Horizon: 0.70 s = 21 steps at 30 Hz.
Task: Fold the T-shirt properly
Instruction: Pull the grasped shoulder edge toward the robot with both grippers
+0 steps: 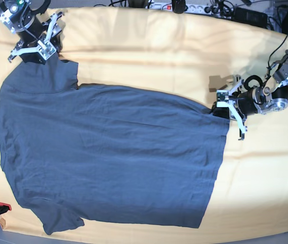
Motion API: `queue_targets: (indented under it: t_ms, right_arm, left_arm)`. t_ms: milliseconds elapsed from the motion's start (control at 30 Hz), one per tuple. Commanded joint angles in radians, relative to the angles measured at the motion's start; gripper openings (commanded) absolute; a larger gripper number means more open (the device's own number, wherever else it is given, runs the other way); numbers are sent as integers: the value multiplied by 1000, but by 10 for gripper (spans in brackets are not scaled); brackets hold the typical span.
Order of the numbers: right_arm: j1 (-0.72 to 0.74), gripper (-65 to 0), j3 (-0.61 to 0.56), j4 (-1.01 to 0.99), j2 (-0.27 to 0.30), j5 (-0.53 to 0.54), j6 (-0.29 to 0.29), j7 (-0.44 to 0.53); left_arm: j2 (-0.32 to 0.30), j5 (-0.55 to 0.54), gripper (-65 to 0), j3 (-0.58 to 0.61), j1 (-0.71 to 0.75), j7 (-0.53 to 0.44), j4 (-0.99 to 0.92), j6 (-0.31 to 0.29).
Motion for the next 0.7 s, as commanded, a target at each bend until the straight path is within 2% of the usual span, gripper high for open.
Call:
queue_targets:
  t_ms: [0,33,100,167,200,267,300,467,600,667]
  right_arm:
    - [4,-299,5,-15,10,-35,-12,-50]
    - [10,-332,5,-15,10,-40,-13,-50]
    - [18,-468,5,-13,10,-57,-17,-54]
    - [19,-630,5,-5,10,-89,-59,-66]
    - [19,-650,5,3,11,-111,-94,-80]
    - [17,-650,5,38,13,-168,-152,-105]
    - [15,-650,5,63,16,-196,-160,-125]
    - [-63,-650,27,201,19,-240,-162,-153]
    - [-163,-650,106,293,39,-237,-153,-170]
    - [-217,-650,156,313,50,-225,-150,-171]
  left_arm:
    - [-19,13,-650,-3,-8,31,-1,-18]
    - [-19,13,-650,-3,-8,31,-1,-18]
    - [-19,14,-650,-3,-8,28,1,-18]
    - [-19,13,-650,-3,-8,28,9,-19]
    - [-20,13,-650,-3,-8,28,13,-19]
    - [-25,13,-650,-3,-8,28,30,-19]
    - [-30,13,-650,-4,-8,28,41,-19]
    - [-95,-58,-650,-4,-8,44,147,-19]
    - [-177,-116,-650,-4,-5,54,240,-27]
    - [-213,-135,-650,-4,7,54,281,-50]
